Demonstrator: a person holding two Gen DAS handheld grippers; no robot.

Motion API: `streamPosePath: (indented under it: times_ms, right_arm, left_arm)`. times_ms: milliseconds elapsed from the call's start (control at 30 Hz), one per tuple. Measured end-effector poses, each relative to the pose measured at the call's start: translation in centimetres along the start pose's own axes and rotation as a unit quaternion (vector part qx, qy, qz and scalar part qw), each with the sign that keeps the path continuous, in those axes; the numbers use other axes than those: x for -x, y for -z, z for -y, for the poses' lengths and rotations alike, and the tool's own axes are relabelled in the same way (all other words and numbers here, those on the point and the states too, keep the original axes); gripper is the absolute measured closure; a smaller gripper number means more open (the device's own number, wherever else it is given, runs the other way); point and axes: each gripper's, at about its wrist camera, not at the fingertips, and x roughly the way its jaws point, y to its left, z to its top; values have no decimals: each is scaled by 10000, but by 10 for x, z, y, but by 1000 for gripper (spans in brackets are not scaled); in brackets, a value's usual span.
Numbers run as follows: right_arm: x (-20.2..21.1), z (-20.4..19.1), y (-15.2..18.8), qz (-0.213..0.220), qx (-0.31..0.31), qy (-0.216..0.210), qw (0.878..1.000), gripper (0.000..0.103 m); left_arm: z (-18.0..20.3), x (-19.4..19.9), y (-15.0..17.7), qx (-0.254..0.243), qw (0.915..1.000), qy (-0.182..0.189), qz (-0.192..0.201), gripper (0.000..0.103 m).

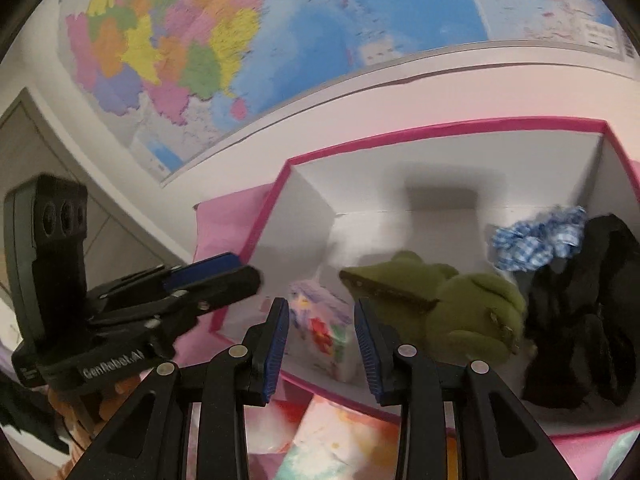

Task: Organize soft objects
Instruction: 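Place the floral tissue pack into the pink box, then grasp the beige teddy bear with the right gripper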

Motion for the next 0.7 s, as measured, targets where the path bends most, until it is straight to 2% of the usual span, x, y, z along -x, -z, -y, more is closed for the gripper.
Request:
streamPosePath:
  times_ms: [200,333,433,533,600,700]
  right_arm:
    - [54,-21,30,260,443,-443,9977,67]
    - [66,-45,65,58,873,-665,9939,67]
    - [58,-62,94,-325,1063,-923,9895,67]
    - [41,-78,123,-738,1325,-932,9840,66]
    - [25,-85,135,-954,1344,-909,9821,60]
    - [1,-88,144,-1173,1276,-868,9810,59]
  left_arm:
    - [-14,51,34,-6,9989,-24,459,65]
    - [-23,77,68,26,9985,49,552,64]
    - [-22,88,102,-36,9989,19,466,60]
    - [-20,89,134,-71,9996,-5,255,60]
    - [-20,89,155,-13,9999,117,80,60]
    - [-19,88,177,74,9994,349,-52,60]
